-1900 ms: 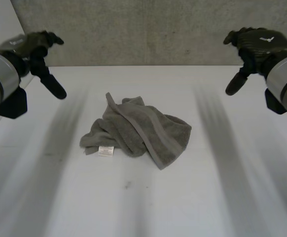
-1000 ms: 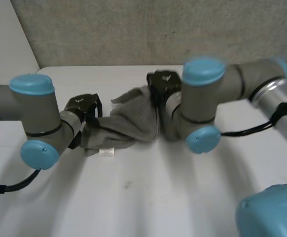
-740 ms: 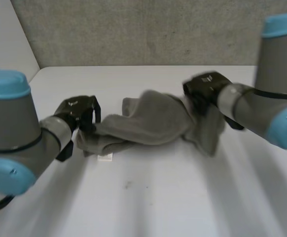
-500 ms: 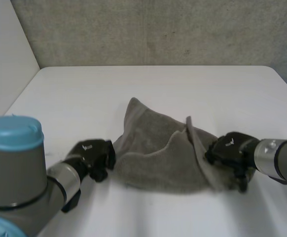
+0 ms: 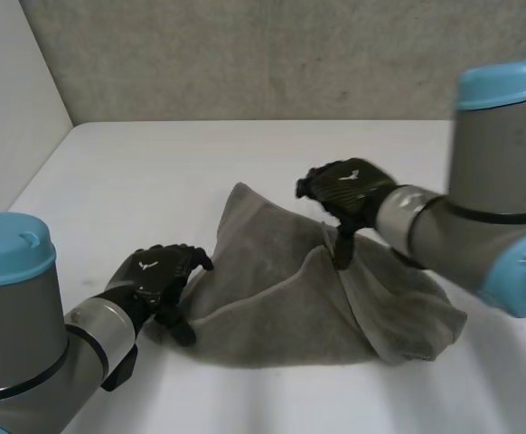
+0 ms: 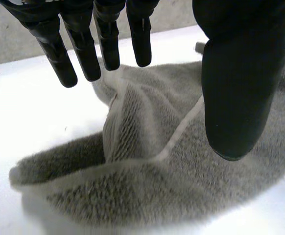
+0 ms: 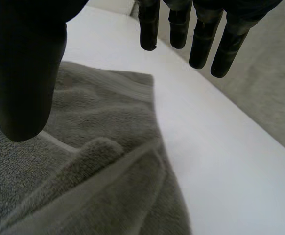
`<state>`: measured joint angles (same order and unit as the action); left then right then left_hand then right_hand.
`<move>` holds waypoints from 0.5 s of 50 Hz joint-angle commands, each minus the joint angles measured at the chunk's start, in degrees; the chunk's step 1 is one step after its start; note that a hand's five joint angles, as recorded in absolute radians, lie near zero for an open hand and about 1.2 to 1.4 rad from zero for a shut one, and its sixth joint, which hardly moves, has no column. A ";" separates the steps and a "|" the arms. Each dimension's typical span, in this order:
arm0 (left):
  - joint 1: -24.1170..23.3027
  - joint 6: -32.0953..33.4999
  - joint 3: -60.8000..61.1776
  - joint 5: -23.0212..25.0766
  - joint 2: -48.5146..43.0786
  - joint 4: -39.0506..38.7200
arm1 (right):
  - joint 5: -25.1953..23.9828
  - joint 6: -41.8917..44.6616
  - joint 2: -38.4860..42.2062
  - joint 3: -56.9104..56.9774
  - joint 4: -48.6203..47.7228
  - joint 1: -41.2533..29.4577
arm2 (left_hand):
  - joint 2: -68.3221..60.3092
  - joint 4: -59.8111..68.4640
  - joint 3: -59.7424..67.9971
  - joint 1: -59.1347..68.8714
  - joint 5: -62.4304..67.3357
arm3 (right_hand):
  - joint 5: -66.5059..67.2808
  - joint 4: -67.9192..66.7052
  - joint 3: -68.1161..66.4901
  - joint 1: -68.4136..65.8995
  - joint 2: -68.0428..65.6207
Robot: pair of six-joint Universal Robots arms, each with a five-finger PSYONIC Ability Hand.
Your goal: Fold the towel.
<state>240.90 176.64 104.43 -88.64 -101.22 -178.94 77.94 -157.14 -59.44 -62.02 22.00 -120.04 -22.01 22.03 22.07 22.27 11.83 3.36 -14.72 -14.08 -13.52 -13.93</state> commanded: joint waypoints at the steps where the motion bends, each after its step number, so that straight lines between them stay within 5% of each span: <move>1: 2.03 1.51 3.67 0.05 0.05 -0.01 | 2.30 2.09 13.09 13.31 6.02 -3.96 | -0.82 0.80 0.76 0.56 1.00 | -3.13 4.49 3.85 3.29 3.70; 15: 6.52 4.68 7.19 0.31 -0.39 -0.97 | 10.30 11.86 23.93 21.50 10.08 -5.11 | -0.82 0.80 0.76 0.56 1.00 | 10.35 -8.99 -9.63 -10.19 -9.78; 25: 6.52 11.44 6.75 0.40 -3.81 -8.18 | 11.27 11.95 26.13 26.06 9.56 -5.03 | -11.58 11.57 11.53 11.32 11.76 | 66.64 -65.28 -65.92 -66.47 -66.07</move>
<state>247.54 183.73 111.69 -88.25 -102.95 -183.79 89.12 -144.93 -33.51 -38.99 32.03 -125.15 -23.36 23.32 23.37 23.51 13.44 54.26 -65.02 -64.44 -66.15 -65.05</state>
